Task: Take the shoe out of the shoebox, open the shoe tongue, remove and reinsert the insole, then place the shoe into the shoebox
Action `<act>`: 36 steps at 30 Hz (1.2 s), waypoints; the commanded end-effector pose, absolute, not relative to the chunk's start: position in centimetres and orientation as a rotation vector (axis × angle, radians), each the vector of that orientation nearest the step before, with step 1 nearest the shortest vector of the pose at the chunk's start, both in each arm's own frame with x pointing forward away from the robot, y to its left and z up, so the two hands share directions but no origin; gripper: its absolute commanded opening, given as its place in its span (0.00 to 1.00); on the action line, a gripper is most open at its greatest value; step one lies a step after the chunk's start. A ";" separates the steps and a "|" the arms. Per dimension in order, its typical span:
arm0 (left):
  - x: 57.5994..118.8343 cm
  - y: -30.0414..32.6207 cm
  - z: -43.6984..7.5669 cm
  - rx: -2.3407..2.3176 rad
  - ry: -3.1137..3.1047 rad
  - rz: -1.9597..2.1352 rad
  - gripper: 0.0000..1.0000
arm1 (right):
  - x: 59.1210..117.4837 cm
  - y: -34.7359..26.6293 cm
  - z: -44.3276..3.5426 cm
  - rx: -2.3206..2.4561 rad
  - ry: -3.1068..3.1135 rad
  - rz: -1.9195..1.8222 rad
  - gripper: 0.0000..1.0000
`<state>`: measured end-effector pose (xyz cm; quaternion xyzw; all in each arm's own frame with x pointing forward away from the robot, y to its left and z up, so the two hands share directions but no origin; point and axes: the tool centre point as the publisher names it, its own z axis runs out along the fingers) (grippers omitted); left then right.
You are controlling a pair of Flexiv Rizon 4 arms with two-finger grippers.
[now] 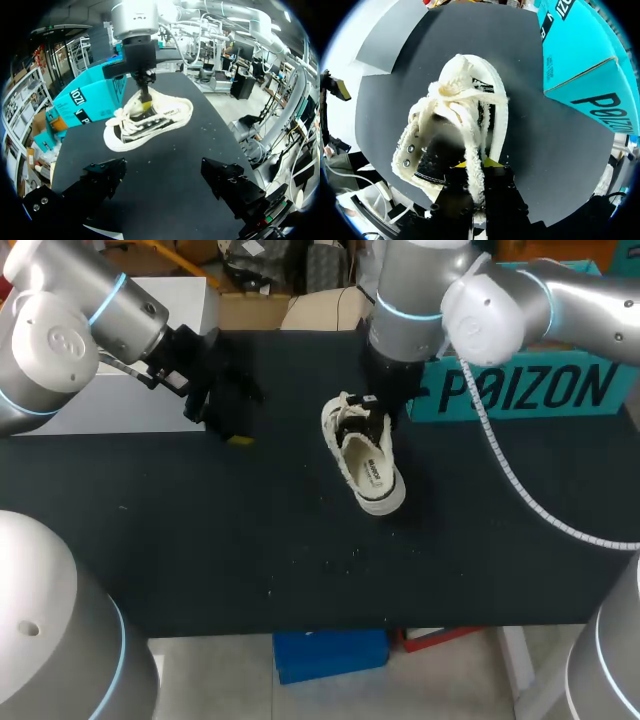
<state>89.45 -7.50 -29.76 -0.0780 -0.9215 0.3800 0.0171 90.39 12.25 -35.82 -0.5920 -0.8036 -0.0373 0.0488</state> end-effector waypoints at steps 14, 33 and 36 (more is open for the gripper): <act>89.3 -7.5 -29.9 -0.242 -2.869 1.184 1.00 | 95.6 3.3 -17.6 -0.125 -3.256 0.364 0.00; 89.3 -7.5 -29.9 -0.242 -2.869 1.184 1.00 | 97.0 2.2 -17.4 -0.153 -3.276 0.404 0.00; 89.3 -7.5 -29.9 -0.242 -2.869 1.184 1.00 | 99.1 0.7 -16.8 -0.050 -3.271 0.417 0.00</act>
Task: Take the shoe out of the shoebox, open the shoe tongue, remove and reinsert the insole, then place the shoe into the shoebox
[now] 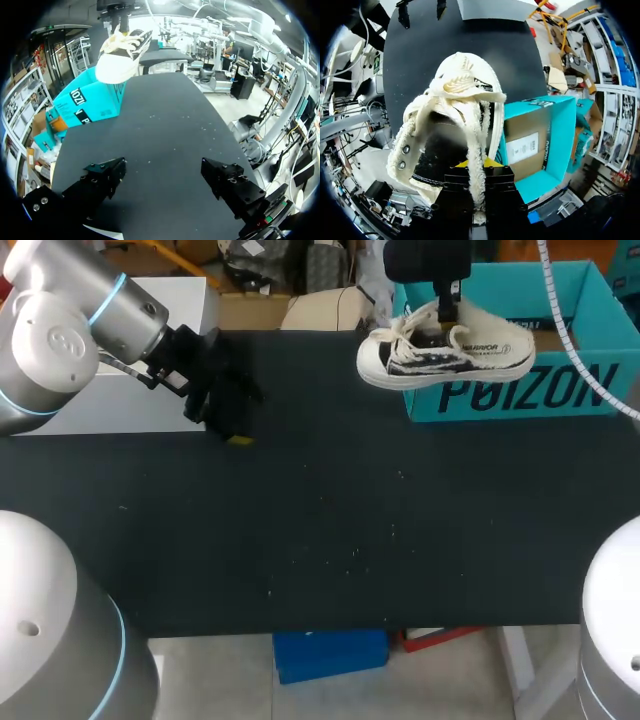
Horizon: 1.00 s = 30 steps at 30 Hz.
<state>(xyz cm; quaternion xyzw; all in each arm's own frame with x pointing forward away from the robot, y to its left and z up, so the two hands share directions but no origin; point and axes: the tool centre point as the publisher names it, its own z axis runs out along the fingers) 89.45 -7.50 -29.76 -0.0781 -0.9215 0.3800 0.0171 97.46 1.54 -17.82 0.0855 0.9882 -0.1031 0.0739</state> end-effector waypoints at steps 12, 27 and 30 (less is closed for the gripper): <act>89.3 -7.5 -29.9 -0.242 -2.869 1.184 1.00 | 108.2 -7.1 -16.4 -0.132 2.971 -0.314 0.00; 89.3 -7.5 -29.9 -0.242 -2.869 1.184 1.00 | 114.0 -12.6 -22.2 0.081 3.075 -0.181 0.00; 89.3 -7.5 -29.9 -0.242 -2.869 1.184 1.00 | 114.3 -12.8 -23.4 0.087 3.092 -0.154 0.00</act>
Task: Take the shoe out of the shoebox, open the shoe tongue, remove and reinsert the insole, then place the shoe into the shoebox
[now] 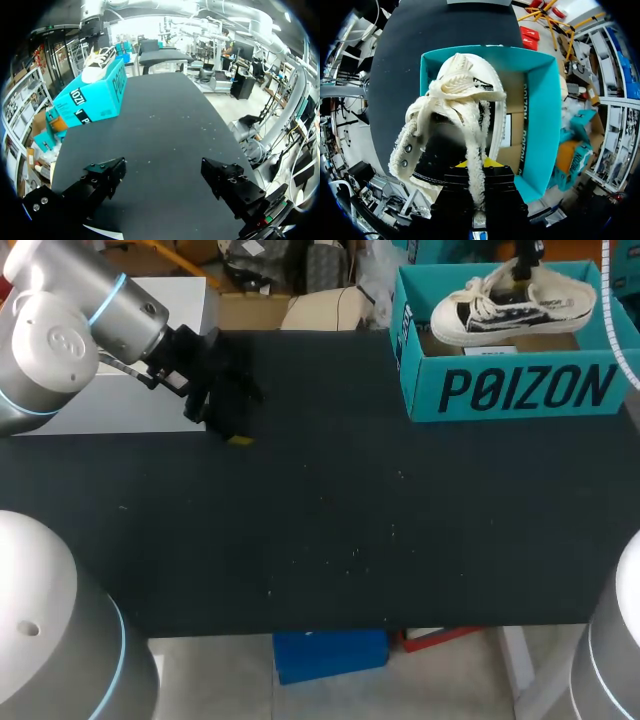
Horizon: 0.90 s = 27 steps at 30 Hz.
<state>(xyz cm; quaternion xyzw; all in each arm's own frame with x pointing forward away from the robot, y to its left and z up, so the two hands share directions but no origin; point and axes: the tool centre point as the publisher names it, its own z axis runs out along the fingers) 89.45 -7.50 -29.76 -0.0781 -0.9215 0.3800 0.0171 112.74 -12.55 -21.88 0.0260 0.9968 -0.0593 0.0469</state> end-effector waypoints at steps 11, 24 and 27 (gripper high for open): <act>89.3 -7.5 -29.9 -0.242 -2.869 1.184 1.00 | 114.2 -13.6 -30.7 0.063 3.186 0.048 0.00; 89.3 -7.5 -29.9 -0.242 -2.869 1.184 1.00 | 114.7 -14.2 -36.5 0.008 3.284 0.087 0.00; 89.3 -7.5 -29.9 -0.242 -2.869 1.184 1.00 | 114.8 -14.3 -37.3 -0.006 3.301 0.070 0.00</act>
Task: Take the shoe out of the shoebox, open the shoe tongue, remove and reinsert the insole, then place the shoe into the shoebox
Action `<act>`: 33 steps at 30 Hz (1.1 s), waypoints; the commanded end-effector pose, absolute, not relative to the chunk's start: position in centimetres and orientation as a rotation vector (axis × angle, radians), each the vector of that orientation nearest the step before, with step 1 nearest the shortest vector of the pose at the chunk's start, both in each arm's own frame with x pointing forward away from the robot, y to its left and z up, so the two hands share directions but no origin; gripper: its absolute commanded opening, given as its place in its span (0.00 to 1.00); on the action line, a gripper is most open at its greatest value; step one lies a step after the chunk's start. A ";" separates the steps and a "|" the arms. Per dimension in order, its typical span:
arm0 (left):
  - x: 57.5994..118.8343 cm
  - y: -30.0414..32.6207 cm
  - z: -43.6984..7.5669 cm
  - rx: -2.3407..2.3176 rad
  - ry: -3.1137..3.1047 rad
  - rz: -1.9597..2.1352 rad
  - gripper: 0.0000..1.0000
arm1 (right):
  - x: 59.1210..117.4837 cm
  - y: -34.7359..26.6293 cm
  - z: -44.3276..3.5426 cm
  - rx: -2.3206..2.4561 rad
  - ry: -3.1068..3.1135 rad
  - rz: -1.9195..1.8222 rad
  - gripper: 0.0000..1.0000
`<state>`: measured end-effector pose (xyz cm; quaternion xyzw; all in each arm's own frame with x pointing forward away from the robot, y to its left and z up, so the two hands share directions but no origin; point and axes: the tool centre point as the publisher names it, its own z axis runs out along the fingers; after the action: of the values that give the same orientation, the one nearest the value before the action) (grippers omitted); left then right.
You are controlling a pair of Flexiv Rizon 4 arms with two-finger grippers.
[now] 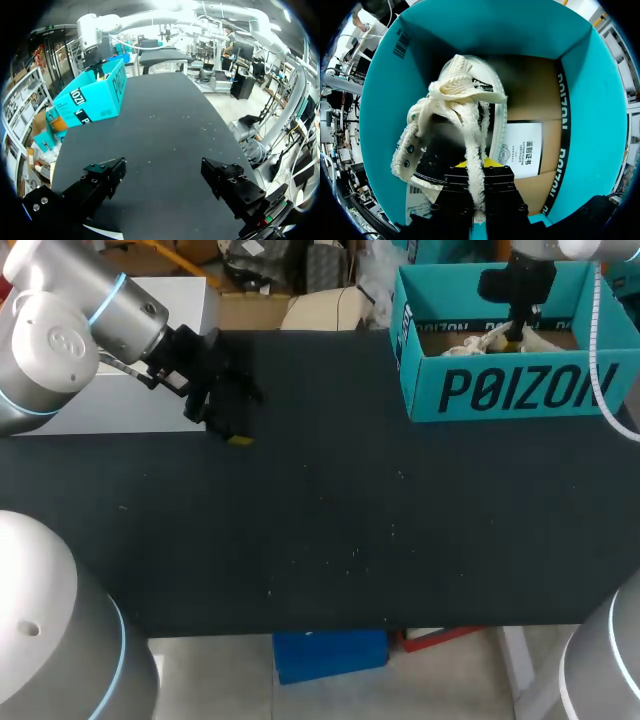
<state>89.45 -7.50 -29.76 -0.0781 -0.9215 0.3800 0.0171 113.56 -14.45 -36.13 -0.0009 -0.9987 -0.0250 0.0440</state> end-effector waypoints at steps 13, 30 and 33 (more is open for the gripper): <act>89.3 -7.5 -29.9 -0.242 -2.869 1.184 1.00 | 114.6 -15.9 -32.5 -0.102 -3.114 0.148 1.00; 89.3 -7.5 -29.9 -0.242 -2.869 1.184 1.00 | 108.2 -10.4 -20.7 -0.089 -3.347 0.218 1.00; 89.3 -7.5 -29.9 -0.242 -2.869 1.184 1.00 | 106.6 -9.5 -20.4 -0.089 -3.333 0.235 1.00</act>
<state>89.45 -7.49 -29.76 -0.0780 -0.9215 0.3800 0.0171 111.84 -10.52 -22.56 -0.0304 -0.9977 0.0602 -0.0069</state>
